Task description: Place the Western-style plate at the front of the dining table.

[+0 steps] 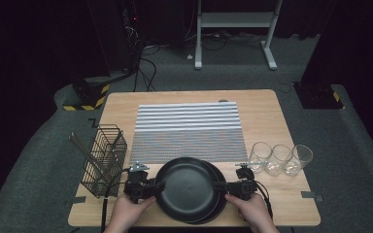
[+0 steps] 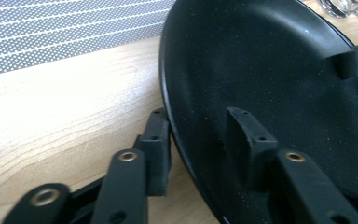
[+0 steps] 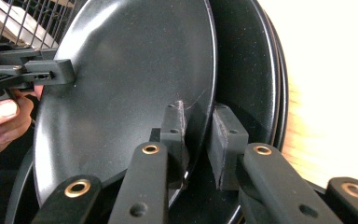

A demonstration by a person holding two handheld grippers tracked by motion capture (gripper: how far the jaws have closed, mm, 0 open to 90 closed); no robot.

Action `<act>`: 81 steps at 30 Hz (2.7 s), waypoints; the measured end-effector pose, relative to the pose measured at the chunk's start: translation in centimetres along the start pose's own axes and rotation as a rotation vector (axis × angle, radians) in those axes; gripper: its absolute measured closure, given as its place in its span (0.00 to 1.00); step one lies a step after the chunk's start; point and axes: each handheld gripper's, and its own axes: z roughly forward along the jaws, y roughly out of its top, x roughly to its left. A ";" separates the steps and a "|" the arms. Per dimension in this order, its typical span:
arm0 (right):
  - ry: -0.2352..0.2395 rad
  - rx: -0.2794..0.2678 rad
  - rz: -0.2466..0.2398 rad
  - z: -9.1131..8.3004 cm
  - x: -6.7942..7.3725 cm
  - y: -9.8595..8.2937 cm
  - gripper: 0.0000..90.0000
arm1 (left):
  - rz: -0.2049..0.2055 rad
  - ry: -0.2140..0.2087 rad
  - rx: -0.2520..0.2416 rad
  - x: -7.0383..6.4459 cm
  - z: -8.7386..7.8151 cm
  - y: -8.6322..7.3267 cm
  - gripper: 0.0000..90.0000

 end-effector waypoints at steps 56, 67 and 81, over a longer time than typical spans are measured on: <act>0.073 -0.071 0.085 0.2 -0.8 0.0 0.88 | -0.024 -0.052 -0.053 0.0 -0.5 0.0 0.77; 0.175 -0.117 0.122 -0.3 -1.6 -0.1 0.91 | -0.046 -0.092 -0.091 0.3 -0.2 0.0 0.79; 0.165 -0.143 0.114 -0.2 -1.8 -0.3 0.91 | -0.043 -0.117 -0.115 0.2 0.1 -0.2 0.80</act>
